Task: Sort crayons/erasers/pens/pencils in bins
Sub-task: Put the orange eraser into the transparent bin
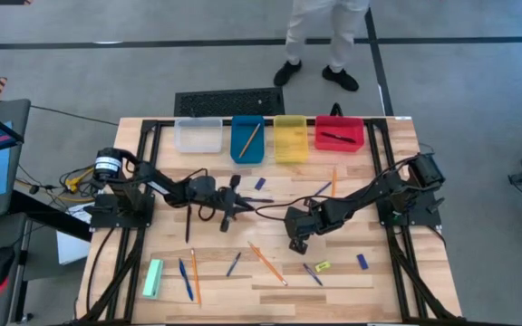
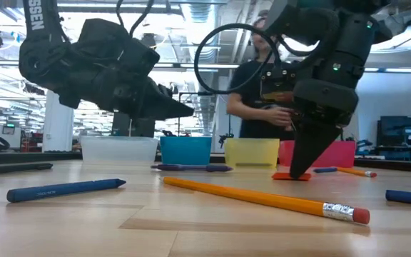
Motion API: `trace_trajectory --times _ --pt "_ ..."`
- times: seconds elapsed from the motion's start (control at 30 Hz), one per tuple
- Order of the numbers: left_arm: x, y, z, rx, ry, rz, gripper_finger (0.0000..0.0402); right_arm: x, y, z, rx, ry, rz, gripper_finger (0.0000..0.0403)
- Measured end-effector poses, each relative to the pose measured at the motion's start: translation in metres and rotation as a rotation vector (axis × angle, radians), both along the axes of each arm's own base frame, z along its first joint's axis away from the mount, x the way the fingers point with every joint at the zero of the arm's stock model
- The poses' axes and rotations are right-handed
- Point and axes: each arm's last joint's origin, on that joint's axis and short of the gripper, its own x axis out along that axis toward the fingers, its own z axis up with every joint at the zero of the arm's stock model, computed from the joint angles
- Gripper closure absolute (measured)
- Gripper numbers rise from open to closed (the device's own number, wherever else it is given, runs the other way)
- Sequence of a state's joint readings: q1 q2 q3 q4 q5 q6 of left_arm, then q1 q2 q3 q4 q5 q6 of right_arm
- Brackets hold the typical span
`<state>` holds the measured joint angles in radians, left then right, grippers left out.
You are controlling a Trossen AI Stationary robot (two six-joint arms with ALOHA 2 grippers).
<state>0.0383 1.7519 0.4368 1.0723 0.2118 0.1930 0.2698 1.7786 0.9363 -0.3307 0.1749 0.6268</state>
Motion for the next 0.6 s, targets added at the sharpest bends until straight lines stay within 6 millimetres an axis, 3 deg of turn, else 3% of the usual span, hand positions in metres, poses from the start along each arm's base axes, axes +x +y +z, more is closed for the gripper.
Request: trace_trajectory --times 0.17,0.3,0.6 --pt "0.014 -0.013 0.001 0.154 0.056 -0.051 0.0389 0.002 -0.004 0.008 0.023 -0.035 -0.001 0.0322" --pt "0.024 -0.021 0.007 0.267 0.059 -0.080 0.0357 0.003 -0.008 0.023 0.030 -0.102 0.002 0.0322" --pt "0.030 -0.028 0.011 0.439 0.042 -0.120 0.0289 0.012 -0.016 0.031 0.034 -0.205 0.008 0.0322"
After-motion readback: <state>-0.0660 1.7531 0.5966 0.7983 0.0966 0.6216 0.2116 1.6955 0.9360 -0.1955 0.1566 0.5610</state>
